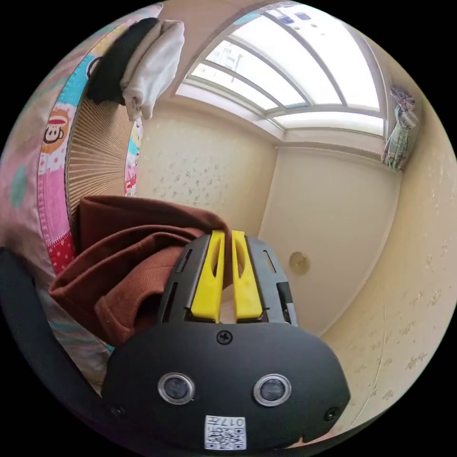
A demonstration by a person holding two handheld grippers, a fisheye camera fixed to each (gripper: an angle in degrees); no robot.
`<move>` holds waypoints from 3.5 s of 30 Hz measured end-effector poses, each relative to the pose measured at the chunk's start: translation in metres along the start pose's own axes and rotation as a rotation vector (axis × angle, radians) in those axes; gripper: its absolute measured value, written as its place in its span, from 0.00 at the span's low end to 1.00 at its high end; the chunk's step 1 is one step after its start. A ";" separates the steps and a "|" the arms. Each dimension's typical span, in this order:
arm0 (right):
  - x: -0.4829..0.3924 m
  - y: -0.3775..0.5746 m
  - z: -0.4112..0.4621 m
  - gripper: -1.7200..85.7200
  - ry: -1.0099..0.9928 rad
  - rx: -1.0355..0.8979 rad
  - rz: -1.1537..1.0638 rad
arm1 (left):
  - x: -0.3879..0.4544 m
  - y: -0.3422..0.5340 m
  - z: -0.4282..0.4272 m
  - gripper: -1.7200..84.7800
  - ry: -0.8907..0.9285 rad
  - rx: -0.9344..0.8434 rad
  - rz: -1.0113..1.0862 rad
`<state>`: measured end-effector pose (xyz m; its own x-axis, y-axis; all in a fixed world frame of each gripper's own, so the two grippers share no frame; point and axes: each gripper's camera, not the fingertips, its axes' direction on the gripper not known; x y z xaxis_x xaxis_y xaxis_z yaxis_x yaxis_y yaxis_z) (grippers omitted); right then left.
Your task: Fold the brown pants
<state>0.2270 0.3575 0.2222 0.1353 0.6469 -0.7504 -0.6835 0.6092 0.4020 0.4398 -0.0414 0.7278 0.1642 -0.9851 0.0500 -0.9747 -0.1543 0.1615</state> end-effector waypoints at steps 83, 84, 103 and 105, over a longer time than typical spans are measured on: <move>0.450 0.276 -0.229 0.11 -0.565 0.448 1.024 | -0.457 0.189 0.373 0.02 -1.039 -0.645 0.579; 0.449 0.275 -0.227 0.12 -0.572 0.464 1.028 | -0.448 0.180 0.383 0.02 -1.030 -0.632 0.589; 0.435 0.263 -0.158 0.18 -0.542 0.261 1.057 | -0.527 0.102 0.374 0.17 -0.967 -0.769 0.349; 0.426 0.247 -0.140 0.18 -0.547 0.159 0.995 | -0.513 0.101 0.372 0.18 -1.002 -0.771 0.413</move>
<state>0.0154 0.7189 -0.0715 -0.0937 0.9636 0.2503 -0.5694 -0.2581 0.7805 0.2010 0.4205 0.3515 -0.6274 -0.6292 -0.4587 -0.5362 -0.0781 0.8405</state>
